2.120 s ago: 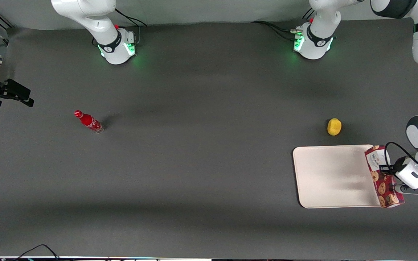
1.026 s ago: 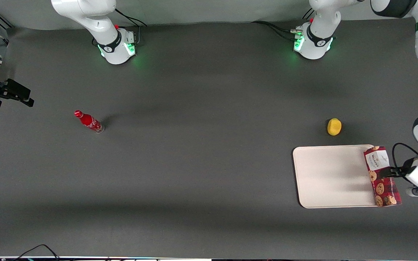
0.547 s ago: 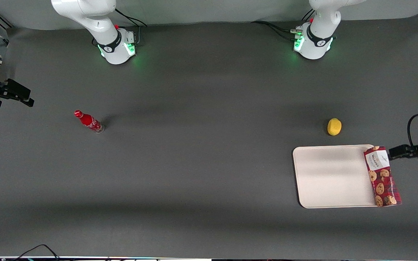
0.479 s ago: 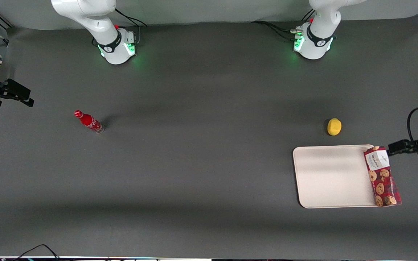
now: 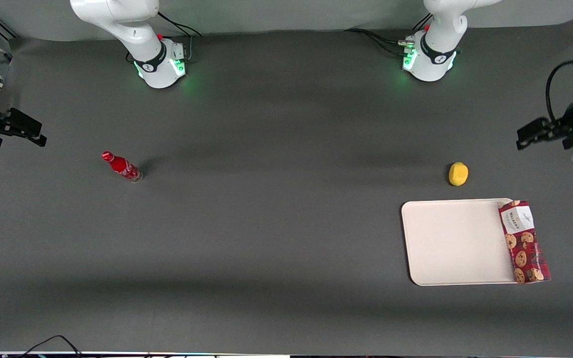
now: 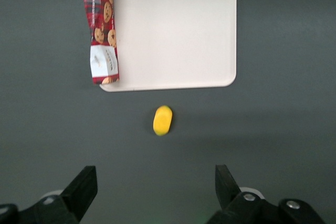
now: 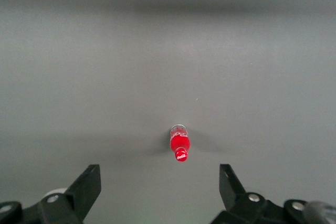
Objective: Place red cookie box on tray
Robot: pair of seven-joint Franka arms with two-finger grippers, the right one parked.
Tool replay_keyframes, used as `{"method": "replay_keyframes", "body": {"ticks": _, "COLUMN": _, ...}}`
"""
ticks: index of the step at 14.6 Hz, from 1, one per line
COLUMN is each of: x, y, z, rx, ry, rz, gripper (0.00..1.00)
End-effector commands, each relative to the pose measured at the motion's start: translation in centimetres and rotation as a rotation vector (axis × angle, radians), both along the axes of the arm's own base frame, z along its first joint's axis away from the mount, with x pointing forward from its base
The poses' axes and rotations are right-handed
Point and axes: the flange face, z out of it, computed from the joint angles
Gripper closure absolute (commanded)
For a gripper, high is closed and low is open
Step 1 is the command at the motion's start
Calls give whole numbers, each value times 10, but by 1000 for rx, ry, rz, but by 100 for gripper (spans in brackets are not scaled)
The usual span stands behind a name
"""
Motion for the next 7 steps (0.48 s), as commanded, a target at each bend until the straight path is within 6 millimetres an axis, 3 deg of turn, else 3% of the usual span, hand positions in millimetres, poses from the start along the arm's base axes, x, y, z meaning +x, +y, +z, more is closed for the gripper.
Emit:
{"method": "replay_keyframes", "body": {"ticks": 1, "x": -38, "y": -11, "z": 30, "rx": 14, "ry": -4, "rz": 0, "gripper": 0}}
{"method": "replay_keyframes", "body": {"ticks": 7, "x": -42, "y": -16, "z": 36, "rx": 16, "ry": -11, "rz": -9, "gripper": 0}}
